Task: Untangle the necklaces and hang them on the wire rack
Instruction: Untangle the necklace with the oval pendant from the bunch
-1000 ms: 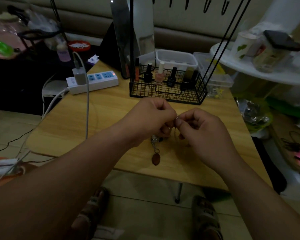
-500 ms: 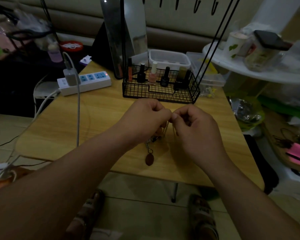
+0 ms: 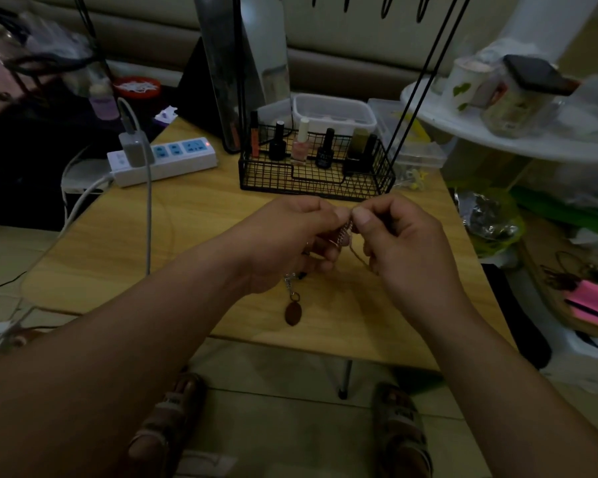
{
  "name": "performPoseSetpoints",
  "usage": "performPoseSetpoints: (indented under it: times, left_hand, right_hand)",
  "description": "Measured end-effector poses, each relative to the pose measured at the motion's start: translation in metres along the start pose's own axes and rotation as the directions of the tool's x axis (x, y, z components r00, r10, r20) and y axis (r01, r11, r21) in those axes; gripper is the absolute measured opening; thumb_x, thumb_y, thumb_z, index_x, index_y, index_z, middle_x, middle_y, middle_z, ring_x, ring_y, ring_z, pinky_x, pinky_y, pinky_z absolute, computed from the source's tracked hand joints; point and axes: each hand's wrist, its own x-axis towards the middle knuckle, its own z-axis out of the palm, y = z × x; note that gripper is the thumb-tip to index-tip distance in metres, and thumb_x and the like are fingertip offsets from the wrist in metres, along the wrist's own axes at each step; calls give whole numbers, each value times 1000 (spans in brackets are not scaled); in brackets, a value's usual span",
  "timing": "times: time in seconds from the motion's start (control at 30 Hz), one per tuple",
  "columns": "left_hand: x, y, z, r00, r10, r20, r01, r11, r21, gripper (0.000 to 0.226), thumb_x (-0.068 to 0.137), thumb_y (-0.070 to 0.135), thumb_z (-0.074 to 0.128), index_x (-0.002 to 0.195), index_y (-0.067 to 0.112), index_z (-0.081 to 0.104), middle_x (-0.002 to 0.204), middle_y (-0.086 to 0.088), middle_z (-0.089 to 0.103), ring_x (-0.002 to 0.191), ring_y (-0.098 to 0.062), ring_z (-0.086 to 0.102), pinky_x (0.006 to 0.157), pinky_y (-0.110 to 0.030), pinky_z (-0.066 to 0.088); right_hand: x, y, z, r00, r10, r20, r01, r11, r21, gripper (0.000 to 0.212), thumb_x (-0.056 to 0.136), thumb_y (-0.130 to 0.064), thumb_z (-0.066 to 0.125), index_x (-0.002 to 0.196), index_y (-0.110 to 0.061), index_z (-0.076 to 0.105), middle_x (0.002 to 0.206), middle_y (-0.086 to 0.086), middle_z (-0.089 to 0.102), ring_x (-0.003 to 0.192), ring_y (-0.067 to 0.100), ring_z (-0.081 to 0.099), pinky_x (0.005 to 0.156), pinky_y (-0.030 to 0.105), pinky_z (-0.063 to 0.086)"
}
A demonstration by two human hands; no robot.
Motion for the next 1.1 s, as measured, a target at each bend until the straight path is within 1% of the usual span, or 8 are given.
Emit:
performPoseSetpoints:
  times: [0.07, 0.2, 0.4, 0.57, 0.7, 0.9, 1.03, 1.1]
  left_hand:
    - [1, 0, 0, 1000, 4, 15, -3, 1000, -15, 11, 103, 20, 61, 100, 11, 66, 85, -3, 68, 69, -15, 61, 61, -29, 52]
    - [4, -1, 2, 999, 21, -44, -19, 999, 38, 8, 101, 16, 62, 96, 12, 66, 79, 1, 67, 67, -14, 60, 58, -28, 49]
    - [5, -1, 3, 997, 45, -70, -40, 997, 66, 8, 100, 14, 62, 95, 11, 67, 75, 2, 66, 65, -11, 60, 56, -26, 49]
    - [5, 0, -3, 996, 45, -71, -40, 997, 64, 9, 101, 15, 62, 96, 11, 68, 82, -1, 70, 68, -14, 61, 57, -26, 51]
    - [6, -2, -4, 996, 47, -71, -38, 993, 111, 10, 100, 16, 63, 100, 8, 69, 82, 0, 73, 70, -14, 61, 59, -27, 52]
    - [6, -3, -6, 989, 114, -97, -71, 929, 362, 9, 96, 19, 67, 92, 12, 71, 74, 3, 68, 69, -10, 64, 66, -28, 55]
    - [3, -2, -5, 980, 164, -109, -91, 869, 487, 9, 96, 23, 68, 91, 15, 68, 78, -1, 70, 65, -9, 64, 59, -22, 51]
    - [2, -2, -3, 975, 188, -117, -107, 862, 495, 8, 95, 20, 68, 91, 14, 66, 78, -3, 71, 66, -11, 66, 59, -26, 54]
  right_hand:
    - [0, -1, -3, 998, 50, 30, -52, 996, 67, 11, 103, -26, 61, 98, -20, 69, 72, -6, 64, 62, 5, 56, 54, 23, 47]
    - [-1, -3, -5, 988, 137, 77, -145, 983, 112, 15, 105, -22, 56, 102, -13, 68, 89, 5, 71, 68, 7, 64, 57, 23, 53]
    - [3, 0, -10, 962, 235, 138, -260, 943, 206, 18, 108, -21, 50, 105, -11, 65, 91, 3, 71, 74, 12, 67, 58, 25, 53]
    - [3, 0, -14, 958, 214, 191, -247, 954, 171, 13, 106, -24, 56, 111, -16, 65, 100, 1, 73, 71, 12, 66, 57, 27, 50]
    - [0, -1, -14, 974, 104, 200, -114, 993, 40, 12, 98, -22, 68, 111, -21, 67, 93, 0, 74, 72, 7, 68, 58, 20, 51]
    - [1, 0, -14, 973, 57, 223, -46, 997, -58, 6, 94, -19, 73, 99, -21, 70, 86, 1, 73, 72, 8, 66, 59, 21, 54]
    - [3, 1, -16, 977, 53, 209, -44, 998, -51, 5, 95, -16, 72, 98, -17, 69, 85, 2, 71, 73, 10, 65, 59, 25, 55]
    - [3, 1, -15, 976, 72, 206, -72, 997, -7, 3, 97, -14, 69, 100, -14, 68, 86, 2, 71, 73, 9, 66, 60, 23, 55]
